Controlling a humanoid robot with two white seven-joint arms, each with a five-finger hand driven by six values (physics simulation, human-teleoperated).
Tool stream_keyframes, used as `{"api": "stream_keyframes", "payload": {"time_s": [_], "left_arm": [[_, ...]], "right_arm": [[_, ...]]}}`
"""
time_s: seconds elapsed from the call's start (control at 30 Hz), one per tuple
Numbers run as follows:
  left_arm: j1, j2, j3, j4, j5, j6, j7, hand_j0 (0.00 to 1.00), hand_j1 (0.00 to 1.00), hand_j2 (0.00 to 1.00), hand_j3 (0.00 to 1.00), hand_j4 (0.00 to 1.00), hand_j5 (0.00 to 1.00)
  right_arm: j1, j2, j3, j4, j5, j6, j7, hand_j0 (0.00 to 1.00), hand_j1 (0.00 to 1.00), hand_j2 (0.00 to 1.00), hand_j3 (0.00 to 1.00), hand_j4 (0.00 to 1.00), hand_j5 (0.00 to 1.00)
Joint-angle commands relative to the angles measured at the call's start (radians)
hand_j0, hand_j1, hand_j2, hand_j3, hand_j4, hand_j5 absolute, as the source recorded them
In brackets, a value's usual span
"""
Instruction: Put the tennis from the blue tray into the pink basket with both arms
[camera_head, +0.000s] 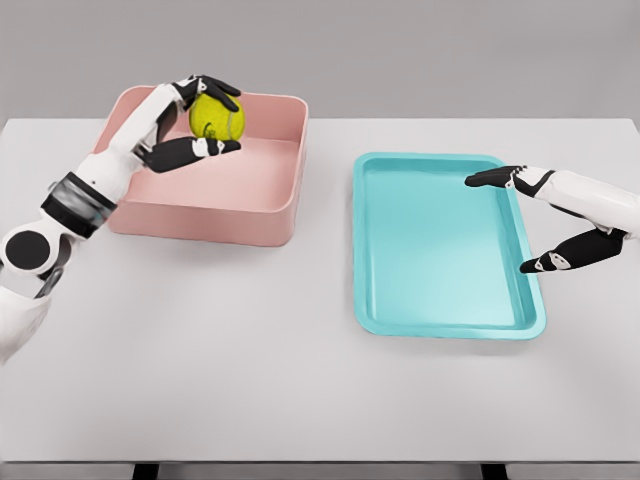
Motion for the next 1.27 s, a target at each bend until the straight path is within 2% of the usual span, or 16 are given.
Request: {"api": "stream_keyframes", "payload": {"time_s": [0.0, 0.13, 0.27, 0.33, 0.37, 0.4, 0.63, 0.7, 0.77, 0.83, 0.9, 0.93, 1.1, 1.23], "left_arm": [[-0.002, -0.022, -0.002, 0.067, 0.0, 0.013, 0.0, 0.43, 0.43, 0.43, 0.43, 0.43, 0.43], [-0.035, -0.047, -0.005, 0.14, -0.006, 0.013, -0.003, 0.44, 0.44, 0.44, 0.44, 0.44, 0.44], [-0.04, -0.048, -0.006, 0.166, -0.007, 0.012, -0.004, 0.49, 0.49, 0.49, 0.49, 0.49, 0.49], [-0.04, -0.048, -0.009, 0.166, -0.007, 0.012, -0.004, 0.75, 0.75, 0.75, 0.75, 0.75, 0.75], [-0.04, -0.047, -0.006, 0.166, -0.006, 0.012, -0.004, 0.94, 0.94, 0.94, 0.94, 0.94, 0.94], [-0.04, -0.047, -0.006, 0.165, -0.003, 0.009, -0.004, 0.98, 0.98, 0.98, 0.98, 0.98, 0.98], [-0.037, -0.036, -0.005, 0.153, -0.001, -0.008, -0.004, 1.0, 1.0, 1.0, 1.0, 1.0, 1.0], [-0.026, -0.03, -0.006, 0.107, -0.001, -0.011, -0.007, 1.0, 1.0, 1.0, 1.0, 1.0, 1.0], [-0.003, 0.029, -0.008, 0.024, 0.003, -0.065, -0.009, 1.0, 1.0, 1.0, 1.0, 1.0, 1.0], [0.026, 0.107, -0.008, -0.048, 0.005, -0.189, -0.009, 1.0, 1.0, 1.0, 1.0, 1.0, 1.0], [0.072, 0.191, -0.005, -0.116, 0.005, -0.333, -0.009, 1.0, 1.0, 1.0, 1.0, 1.0, 1.0], [0.1, 0.24, -0.005, -0.134, 0.006, -0.348, -0.009, 1.0, 1.0, 1.0, 1.0, 1.0, 1.0], [0.227, 0.47, -0.006, -0.142, -0.003, -0.348, -0.007, 1.0, 1.0, 1.0, 1.0, 1.0, 1.0], [0.244, 0.527, -0.006, -0.137, -0.006, -0.348, -0.004, 1.0, 1.0, 1.0, 1.0, 1.0, 1.0]], "right_arm": [[0.0, 0.0, 0.0, -0.001, -0.007, 0.002, 0.0, 1.0, 1.0, 1.0, 1.0, 1.0, 1.0], [0.0, 0.0, 0.0, -0.006, -0.007, 0.003, 0.0, 1.0, 1.0, 1.0, 1.0, 1.0, 1.0], [0.0, -0.002, 0.0, -0.006, -0.007, 0.003, 0.0, 1.0, 1.0, 1.0, 1.0, 1.0, 1.0], [0.003, 0.0, 0.001, -0.004, -0.007, 0.003, 0.0, 1.0, 1.0, 1.0, 1.0, 1.0, 1.0], [0.003, 0.0, 0.0, -0.006, -0.007, 0.003, 0.0, 1.0, 1.0, 1.0, 1.0, 1.0, 1.0], [0.003, 0.0, 0.0, -0.006, -0.007, 0.003, 0.0, 1.0, 1.0, 1.0, 1.0, 1.0, 1.0], [0.003, 0.001, 0.001, -0.006, -0.007, 0.003, 0.0, 1.0, 1.0, 1.0, 1.0, 1.0, 1.0], [0.012, 0.001, 0.001, -0.006, -0.007, 0.003, 0.0, 1.0, 1.0, 1.0, 1.0, 1.0, 1.0], [0.015, 0.0, 0.0, -0.006, -0.007, 0.002, 0.0, 1.0, 1.0, 1.0, 1.0, 1.0, 1.0], [0.015, 0.001, 0.0, -0.006, -0.007, 0.003, 0.0, 1.0, 1.0, 1.0, 1.0, 1.0, 1.0], [0.015, 0.001, 0.0, -0.006, -0.007, 0.003, 0.0, 1.0, 1.0, 1.0, 1.0, 1.0, 1.0], [0.015, 0.0, 0.0, -0.006, -0.007, 0.002, 0.0, 1.0, 1.0, 1.0, 1.0, 1.0, 1.0], [0.015, 0.0, 0.001, -0.006, -0.007, 0.006, 0.0, 1.0, 1.0, 1.0, 1.0, 1.0, 1.0], [0.017, 0.0, -0.002, -0.006, -0.009, 0.0, 0.0, 1.0, 1.0, 1.0, 1.0, 1.0, 1.0]]}}
